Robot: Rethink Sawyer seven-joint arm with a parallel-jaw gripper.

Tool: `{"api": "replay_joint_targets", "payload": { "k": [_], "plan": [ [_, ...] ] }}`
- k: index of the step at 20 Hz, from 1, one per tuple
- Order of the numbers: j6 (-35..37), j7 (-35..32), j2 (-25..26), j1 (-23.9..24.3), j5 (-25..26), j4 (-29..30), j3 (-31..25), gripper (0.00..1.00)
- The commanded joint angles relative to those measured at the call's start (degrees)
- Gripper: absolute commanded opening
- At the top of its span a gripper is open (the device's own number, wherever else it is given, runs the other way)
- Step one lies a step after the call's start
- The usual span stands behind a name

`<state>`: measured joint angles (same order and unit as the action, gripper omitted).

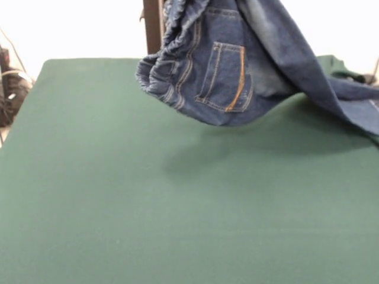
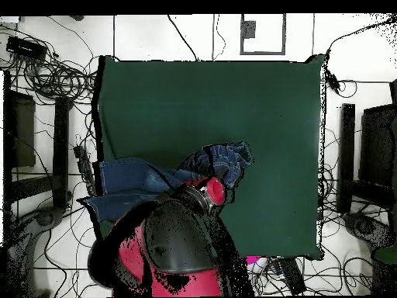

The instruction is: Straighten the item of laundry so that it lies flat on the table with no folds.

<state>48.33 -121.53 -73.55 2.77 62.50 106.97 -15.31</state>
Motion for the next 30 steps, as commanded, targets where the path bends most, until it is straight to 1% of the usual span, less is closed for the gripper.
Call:
{"api": "replay_joint_targets", "payload": {
  "k": [1, 2, 6, 8, 10, 12, 13, 14, 15, 16, 17, 19, 21, 22, 25, 26, 28, 29, 30],
  "plan": [
    [-4.04, -3.67, 1.36, -4.69, 12.22, 4.6, 0.46, 0.0],
    [-4.76, -3.03, 0.98, -4.47, 12.0, 4.61, 0.72, 0.0],
    [-4.96, 3.65, -0.49, -2.43, 6.42, 3.12, 0.63, 0.0],
    [-5.05, 3.47, -0.03, -2.44, 6.23, 2.66, 0.7, 0.0],
    [-5.69, 0.5, 1.68, -3.03, 8.24, 2.66, 1.2, 0.0],
    [-6.29, -4.05, 4.97, -3.94, 11.86, 2.19, 1.8, 0.0],
    [-6.21, -7.46, 7.3, -4.02, 13.14, 1.86, 2.54, 0.0],
    [-5.45, -11.26, 10.2, -3.73, 13.15, 1.22, 3.57, 0.0],
    [-3.9, -15.25, 13.51, -2.9, 10.94, 0.33, 4.95, 0.0],
    [-0.98, -19.04, 16.71, -1.83, 6.69, -0.63, 6.67, 0.0],
    [3.17, -22.8, 19.43, -0.8, 1.01, -1.37, 8.55, 0.0],
    [11.46, -26.74, 23.32, 1.16, -10.26, -2.37, 11.54, 0.0],
    [20.31, -29.74, 25.74, 2.81, -21.96, -1.99, 14.55, 0.0],
    [24.56, -30.48, 26.31, 3.4, -27.27, -1.35, 15.94, 0.0],
    [36.17, -33.58, 26.27, 3.51, -39.11, 1.68, 20.45, 0.0],
    [40.21, -34.85, 25.88, 3.03, -42.11, 3.0, 22.14, 0.0],
    [50.44, -39.96, 24.7, 1.12, -50.64, 6.27, 25.8, 0.0],
    [53.95, -41.86, 24.47, 0.29, -53.17, 7.52, 27.39, 0.0],
    [55.41, -42.86, 24.05, -0.21, -54.73, 8.72, 28.54, 0.0]
  ]
}}
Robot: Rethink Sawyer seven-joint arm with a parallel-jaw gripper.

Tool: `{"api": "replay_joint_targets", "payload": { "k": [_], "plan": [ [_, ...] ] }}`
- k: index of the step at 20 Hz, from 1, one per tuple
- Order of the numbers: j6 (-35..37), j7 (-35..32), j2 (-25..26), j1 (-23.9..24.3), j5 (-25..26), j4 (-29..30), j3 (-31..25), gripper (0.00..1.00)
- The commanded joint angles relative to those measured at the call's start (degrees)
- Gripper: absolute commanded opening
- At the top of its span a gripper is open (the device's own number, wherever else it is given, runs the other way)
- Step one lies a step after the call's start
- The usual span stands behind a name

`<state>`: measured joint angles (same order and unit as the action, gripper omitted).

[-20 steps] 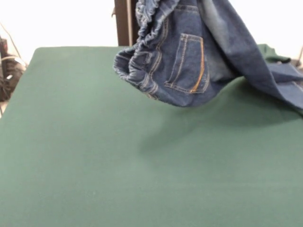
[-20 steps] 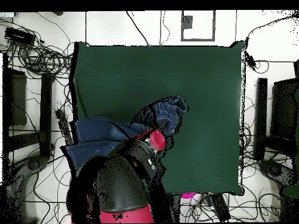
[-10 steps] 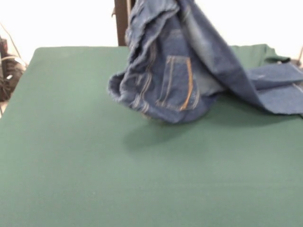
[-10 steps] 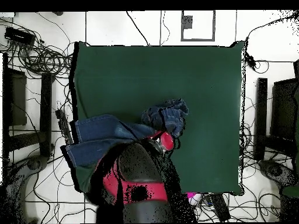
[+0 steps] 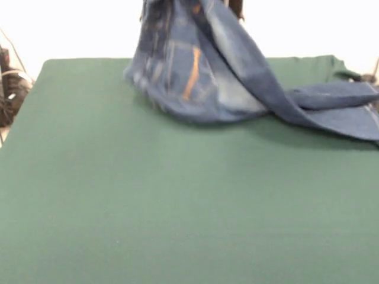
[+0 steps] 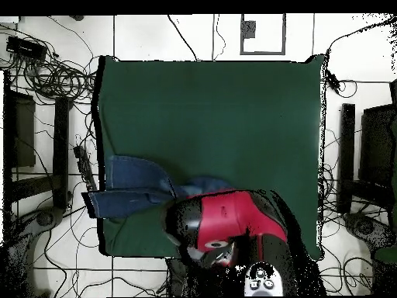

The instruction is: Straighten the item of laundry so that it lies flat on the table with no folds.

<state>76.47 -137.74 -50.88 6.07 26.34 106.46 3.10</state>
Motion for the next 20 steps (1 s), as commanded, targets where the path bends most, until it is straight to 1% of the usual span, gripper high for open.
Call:
{"api": "replay_joint_targets", "payload": {
  "k": [1, 3, 6, 7, 8, 11, 12, 13, 14, 15, 16, 17, 18, 20],
  "plan": [
    [28.36, -27.04, 0.8, -4.08, -18.94, 9.94, 11.14, 0.0],
    [28.2, -26.96, -0.49, -4.84, -18.98, 11.62, 12.63, 0.0],
    [31.47, -28.07, -2.75, -6.42, -19.63, 13.18, 14.86, 0.0],
    [33.88, -28.22, -3.84, -6.52, -19.15, 12.61, 15.78, 0.0],
    [34.12, -28.64, -0.32, -4.83, -19.17, 9.34, 14.97, 0.0],
    [37.96, -30.47, -1.42, -5.79, -21.3, 8.72, 16.26, 0.0],
    [37.7, -29.63, 0.2, -4.74, -21.56, 7.33, 15.49, 0.0],
    [35.82, -27.71, 1.51, -3.59, -20.47, 7.03, 15.07, 0.0],
    [30.8, -24.05, 3.95, -1.33, -18.31, 6.71, 14.14, 0.0],
    [23.82, -19.62, 7.93, 1.61, -16.2, 5.33, 12.35, 0.0],
    [14.82, -14.58, 11.91, 4.54, -13.59, 4.05, 10.43, 0.0],
    [6.51, -9.28, 15.02, 7.3, -11.26, 3.19, 8.47, 0.0],
    [0.25, -5.92, 17.32, 9.42, -10.39, 2.88, 7.05, 0.0],
    [-7.41, -4.81, 19.73, 11.12, -9.33, 2.57, 5.48, 0.0]
  ]
}}
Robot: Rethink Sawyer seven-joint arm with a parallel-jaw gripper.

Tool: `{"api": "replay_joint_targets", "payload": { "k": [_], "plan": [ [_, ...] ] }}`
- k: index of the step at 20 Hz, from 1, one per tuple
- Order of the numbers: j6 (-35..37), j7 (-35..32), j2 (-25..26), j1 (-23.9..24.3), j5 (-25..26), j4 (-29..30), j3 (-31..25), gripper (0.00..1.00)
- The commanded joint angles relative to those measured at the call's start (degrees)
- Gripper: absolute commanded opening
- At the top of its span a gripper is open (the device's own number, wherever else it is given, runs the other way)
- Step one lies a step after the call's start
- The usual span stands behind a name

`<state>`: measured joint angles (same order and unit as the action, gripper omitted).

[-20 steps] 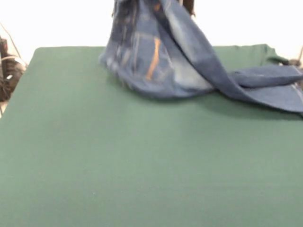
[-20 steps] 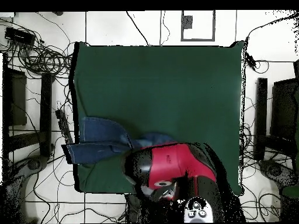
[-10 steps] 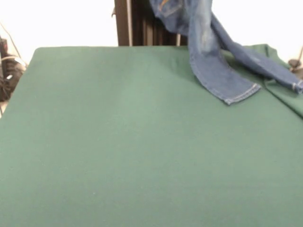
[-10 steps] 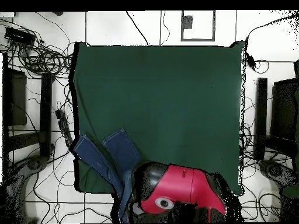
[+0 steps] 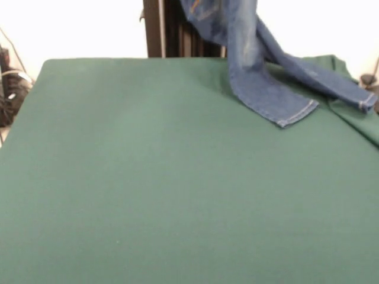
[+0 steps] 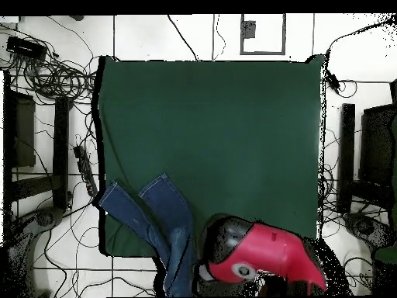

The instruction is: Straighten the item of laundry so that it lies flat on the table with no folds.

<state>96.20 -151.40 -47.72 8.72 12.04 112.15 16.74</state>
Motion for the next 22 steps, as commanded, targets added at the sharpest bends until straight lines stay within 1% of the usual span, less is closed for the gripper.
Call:
{"api": "replay_joint_targets", "payload": {
  "k": [1, 2, 5, 9, 12, 18, 20, 22],
  "plan": [
    [-28.78, 8.54, 17.1, 8.86, 5.61, -3.21, -8.45, 0.0],
    [-30.71, 8.33, 17.34, 9.17, 6.8, -3.33, -8.81, 0.0],
    [-32.76, 7.49, 18.32, 9.38, 7.41, -4.25, -10.33, 0.0],
    [-34.96, 7.4, 22.71, 10.87, 7.1, -7.16, -12.37, 0.0],
    [-34.87, 7.06, 25.2, 12.03, 7.25, -9.39, -12.84, 0.0],
    [-34.22, 8.75, 27.31, 13.39, 9.98, -13.51, -12.58, 0.0],
    [-33.78, 9.91, 29.76, 14.33, 11.38, -16.69, -12.66, 0.0],
    [-33.07, 10.35, 29.28, 14.36, 12.48, -17.52, -12.58, 0.0]
  ]
}}
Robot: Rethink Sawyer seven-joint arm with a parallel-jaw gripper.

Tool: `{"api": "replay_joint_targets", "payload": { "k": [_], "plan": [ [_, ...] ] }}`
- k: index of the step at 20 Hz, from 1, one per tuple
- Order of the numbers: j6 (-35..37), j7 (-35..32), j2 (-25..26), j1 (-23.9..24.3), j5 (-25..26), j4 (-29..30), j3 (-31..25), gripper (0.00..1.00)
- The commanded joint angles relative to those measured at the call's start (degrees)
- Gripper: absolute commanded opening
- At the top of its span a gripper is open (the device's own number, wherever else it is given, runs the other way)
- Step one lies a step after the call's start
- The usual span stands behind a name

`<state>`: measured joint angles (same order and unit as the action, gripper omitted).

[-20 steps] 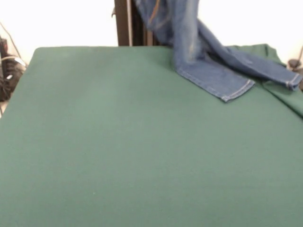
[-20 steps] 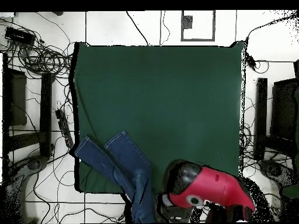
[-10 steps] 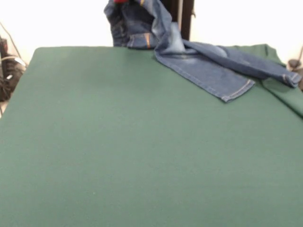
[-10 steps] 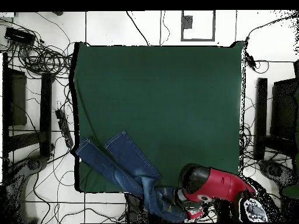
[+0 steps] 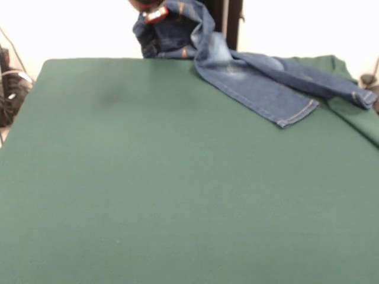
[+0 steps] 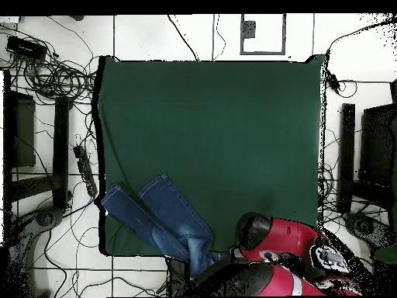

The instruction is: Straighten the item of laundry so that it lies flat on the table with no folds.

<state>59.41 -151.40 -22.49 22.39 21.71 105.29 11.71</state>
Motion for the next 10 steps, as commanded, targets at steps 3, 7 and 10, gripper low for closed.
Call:
{"api": "replay_joint_targets", "payload": {
  "k": [3, 7, 10],
  "plan": [
    [6.43, 12.14, 2.89, 0.6, 4.48, -13.13, -8.1, 0.0],
    [8.25, 13.06, 1.62, 0.05, 6.16, -16.66, -8.99, 0.0],
    [8.95, 14.44, 1.22, 0.09, 7.7, -19.1, -9.47, 0.0]
  ]
}}
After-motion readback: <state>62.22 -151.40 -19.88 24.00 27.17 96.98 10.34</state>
